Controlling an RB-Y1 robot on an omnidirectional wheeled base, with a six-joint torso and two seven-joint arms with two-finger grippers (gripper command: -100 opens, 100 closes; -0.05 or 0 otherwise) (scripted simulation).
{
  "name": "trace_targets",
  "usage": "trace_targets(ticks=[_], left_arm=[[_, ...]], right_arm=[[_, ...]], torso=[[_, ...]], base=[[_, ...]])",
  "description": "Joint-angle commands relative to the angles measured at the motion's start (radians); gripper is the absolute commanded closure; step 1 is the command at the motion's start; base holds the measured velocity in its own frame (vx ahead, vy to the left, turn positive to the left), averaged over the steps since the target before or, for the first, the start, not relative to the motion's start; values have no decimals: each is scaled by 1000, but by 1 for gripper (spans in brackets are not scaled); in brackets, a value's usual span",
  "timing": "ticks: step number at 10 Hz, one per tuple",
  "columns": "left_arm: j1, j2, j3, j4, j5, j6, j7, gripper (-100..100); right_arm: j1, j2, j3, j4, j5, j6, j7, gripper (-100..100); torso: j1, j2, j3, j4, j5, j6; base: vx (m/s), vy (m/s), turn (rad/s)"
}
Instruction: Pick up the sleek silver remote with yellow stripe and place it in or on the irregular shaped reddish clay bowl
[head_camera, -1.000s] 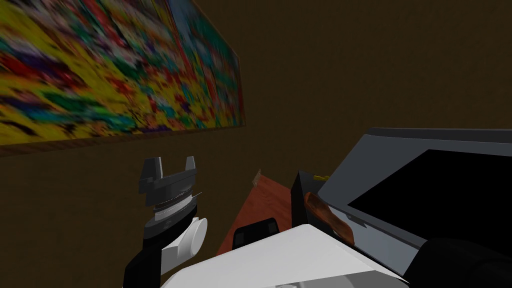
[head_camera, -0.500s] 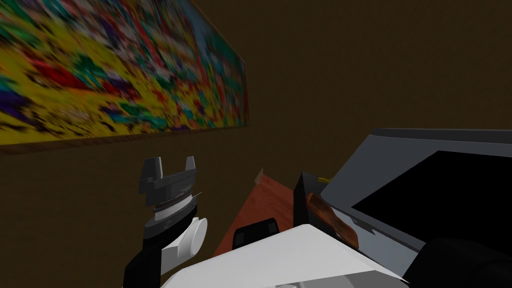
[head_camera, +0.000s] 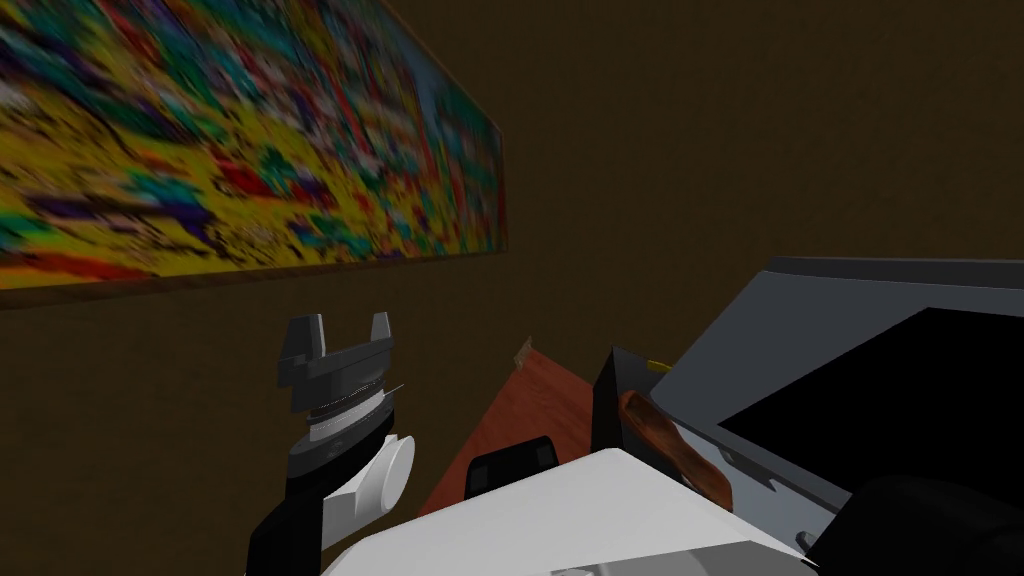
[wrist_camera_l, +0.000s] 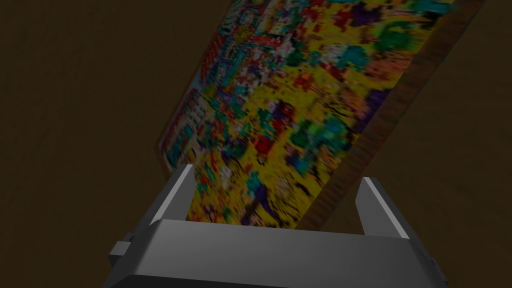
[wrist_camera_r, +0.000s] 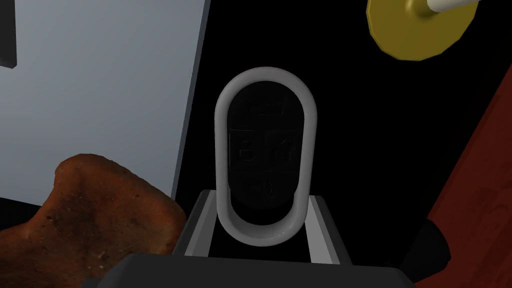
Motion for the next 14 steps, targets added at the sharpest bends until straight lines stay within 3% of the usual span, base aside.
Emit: trace_targets(ticks=[1,6,7,14], left_arm=[[0,0,0,0,0,0,0,0],[0,0,0,0,0,0,0,0],[0,0,0,0,0,0,0,0],[0,0,0,0,0,0,0,0]], right_arm=[[0,-37,16,-11,-18,-21,-25,100],[-34,-139,66,23,-106,-70,-45,100],[-34,-139,66,23,-106,-70,-45,100],[-91,-206,168,79,-287,-103,-93,100]], torso=[[0,0,0,0,0,0],[1,-1,0,0,1,1],[1,-1,0,0,0,2],[3,-5,-3,-1,0,3]], base=[[-34,1,113],[-24,0,79],[-5,0,15],[25,10,38]])
